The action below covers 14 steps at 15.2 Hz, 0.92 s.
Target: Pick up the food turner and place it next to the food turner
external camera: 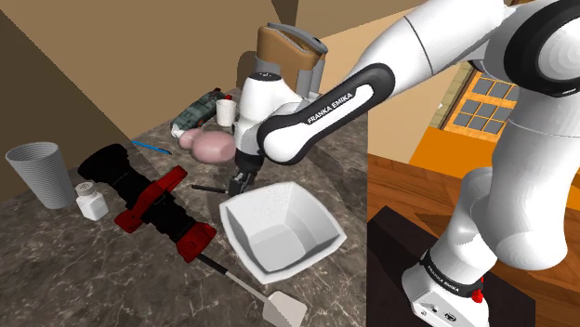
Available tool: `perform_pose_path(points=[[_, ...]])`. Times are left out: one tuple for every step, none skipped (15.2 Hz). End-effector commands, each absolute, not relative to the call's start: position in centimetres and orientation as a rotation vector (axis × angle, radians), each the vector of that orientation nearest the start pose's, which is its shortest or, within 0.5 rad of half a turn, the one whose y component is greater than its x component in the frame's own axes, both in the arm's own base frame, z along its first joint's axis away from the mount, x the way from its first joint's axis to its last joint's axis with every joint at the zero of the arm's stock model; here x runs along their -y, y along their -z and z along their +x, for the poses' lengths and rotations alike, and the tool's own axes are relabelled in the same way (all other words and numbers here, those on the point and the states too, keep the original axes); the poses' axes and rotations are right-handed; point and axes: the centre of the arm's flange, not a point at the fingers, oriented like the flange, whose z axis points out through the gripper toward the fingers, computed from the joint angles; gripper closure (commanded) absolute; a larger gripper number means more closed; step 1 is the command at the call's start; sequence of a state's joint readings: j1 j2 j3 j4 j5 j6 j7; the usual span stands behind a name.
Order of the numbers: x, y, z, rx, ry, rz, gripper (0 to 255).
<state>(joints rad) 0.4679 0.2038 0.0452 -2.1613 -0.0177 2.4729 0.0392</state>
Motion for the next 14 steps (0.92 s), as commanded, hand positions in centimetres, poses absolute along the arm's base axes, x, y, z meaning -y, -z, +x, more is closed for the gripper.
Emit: perform_pose_path(points=[[-27.9,-30.7,49.2,0.759,0.101,-3.031,0],[-28.3,-30.2,49.9,0.758,0.101,-3.030,0],[-28.2,-31.5,49.9,0.758,0.101,-3.030,0],[-28.2,-32.8,49.8,0.758,0.101,-3.030,0],[-28.2,-34.1,49.7,0.758,0.101,-3.030,0],[-28.1,-35.2,49.6,0.758,0.101,-3.030,0],[-28.1,-35.2,49.6,0.758,0.101,-3.030,0],[-28.1,-35.2,49.6,0.758,0.101,-3.030,0],[-28.1,-35.2,49.6,0.758,0.101,-3.030,0],[-28.1,-35.2,49.6,0.758,0.101,-3.030,0],[-28.1,-35.2,49.6,0.758,0.101,-3.030,0],[-28.1,-35.2,49.6,0.758,0.101,-3.030,0],[-28.1,-35.2,49.6,0.758,0.101,-3.030,0],[-28.1,-35.2,49.6,0.758,0.101,-3.030,0]])
